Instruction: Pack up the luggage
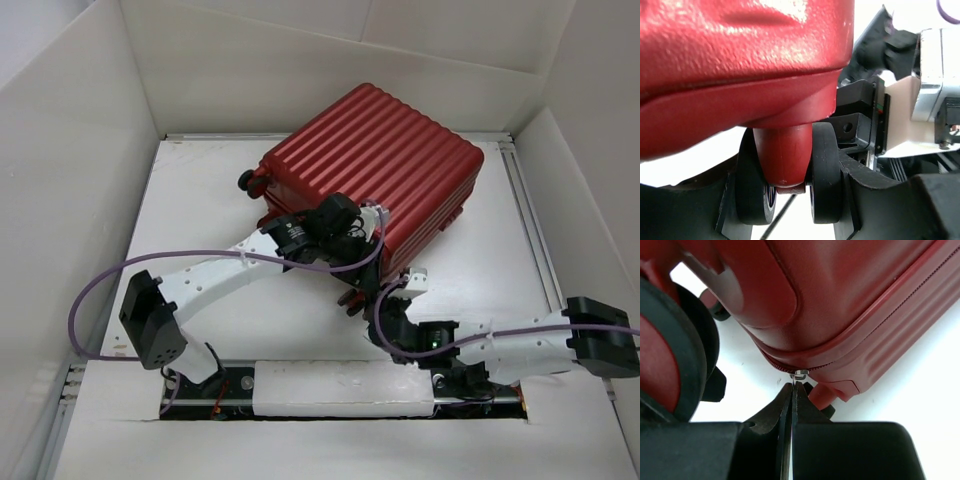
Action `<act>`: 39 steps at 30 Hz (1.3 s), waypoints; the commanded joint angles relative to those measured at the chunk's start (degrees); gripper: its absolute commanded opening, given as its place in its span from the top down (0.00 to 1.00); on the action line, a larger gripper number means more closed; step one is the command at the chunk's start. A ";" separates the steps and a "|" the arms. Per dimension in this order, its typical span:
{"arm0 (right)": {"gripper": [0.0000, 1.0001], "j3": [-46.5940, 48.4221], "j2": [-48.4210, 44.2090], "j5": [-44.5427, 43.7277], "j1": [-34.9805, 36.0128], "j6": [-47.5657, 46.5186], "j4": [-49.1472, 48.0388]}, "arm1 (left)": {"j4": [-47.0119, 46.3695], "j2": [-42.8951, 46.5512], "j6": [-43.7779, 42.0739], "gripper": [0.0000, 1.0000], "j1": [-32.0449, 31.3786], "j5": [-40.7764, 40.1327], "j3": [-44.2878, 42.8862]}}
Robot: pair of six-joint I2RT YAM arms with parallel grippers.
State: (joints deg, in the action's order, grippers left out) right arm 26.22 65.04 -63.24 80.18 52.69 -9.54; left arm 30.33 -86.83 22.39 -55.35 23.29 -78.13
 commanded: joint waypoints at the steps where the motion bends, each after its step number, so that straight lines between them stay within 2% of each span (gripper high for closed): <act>1: 1.00 6.40 -1.58 5.25 10.35 0.74 -11.99 | -34.89 2.45 4.32 1.00 -0.90 6.24 -1.07; 4: 1.00 5.42 2.62 -0.37 10.35 0.50 -19.25 | -39.18 3.51 7.92 1.00 -0.90 9.57 0.42; 6: 1.00 5.42 7.72 -0.92 9.65 -4.66 -30.84 | -42.87 5.69 10.46 1.00 -0.90 11.68 3.31; 8: 1.00 5.42 11.85 -0.31 9.03 -12.74 -45.57 | -48.24 6.93 14.42 1.00 -0.90 12.83 5.52; 9: 1.00 5.42 16.48 0.31 9.03 -19.31 -60.10 | -48.95 7.46 15.13 1.00 -0.90 13.36 6.66; 10: 1.00 6.12 18.79 1.27 8.50 -21.38 -66.33 | -49.57 7.46 15.83 1.00 -0.90 13.36 7.37; 11: 1.00 6.13 21.16 4.06 7.54 -22.44 -72.05 | -51.75 7.98 17.49 1.00 -0.90 13.36 8.07; 12: 1.00 6.65 26.49 5.75 6.66 -22.45 -81.77 | -52.82 7.99 18.12 1.00 -0.90 14.23 8.69; 15: 1.00 6.65 36.96 11.47 3.41 -18.25 -94.22 | -56.94 7.99 21.01 1.00 -1.42 14.77 10.10; 16: 1.00 6.65 38.66 12.87 2.79 -11.97 -94.26 | -58.52 7.99 21.90 1.00 -2.03 15.29 11.49; 17: 1.00 6.65 40.24 14.62 2.18 -10.34 -94.26 | -60.02 7.99 22.60 1.00 -2.65 15.30 11.51; 22: 1.00 6.48 42.98 19.55 1.65 -9.71 -94.26 | -62.14 5.45 23.66 1.00 -3.97 15.30 11.51; 25: 1.00 4.64 40.09 23.95 1.12 -10.67 -93.13 | -62.67 4.92 23.66 1.00 -3.97 14.77 11.51; 27: 1.00 4.63 37.45 26.75 1.12 -10.67 -87.07 | -62.67 4.04 23.66 1.00 -3.97 14.77 10.98; 28: 1.00 6.63 36.66 32.77 0.33 -11.20 -84.09 | -62.67 4.03 23.66 1.00 -4.50 14.77 10.02; 29: 1.00 7.52 35.87 33.62 0.33 -11.20 -80.32 | -62.67 3.25 23.66 1.00 -4.50 14.77 10.01; 30: 1.00 7.53 34.04 33.62 0.33 -11.20 -74.11 | -62.67 2.63 23.66 1.00 -4.50 14.25 9.32; 33: 1.00 5.87 28.34 31.01 2.78 -9.81 -65.48 | -61.80 2.63 22.26 1.00 -4.50 12.93 8.61; 36: 1.00 0.35 23.48 28.00 4.19 -8.57 -61.66 | -61.79 2.01 21.73 1.00 -4.50 11.52 8.08; 38: 1.00 -1.60 18.65 26.42 4.89 -5.41 -54.39 | -61.79 0.08 22.26 1.00 -4.50 11.52 6.68; 39: 0.86 -1.61 16.90 24.68 5.68 -4.36 -49.92 | -61.79 0.08 22.26 1.00 -4.50 11.52 6.67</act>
State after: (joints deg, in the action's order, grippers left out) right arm 20.71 87.26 -68.34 77.60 48.95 -65.47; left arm -5.06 -85.84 46.94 -54.19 29.82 -63.64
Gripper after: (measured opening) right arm 0.107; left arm 0.447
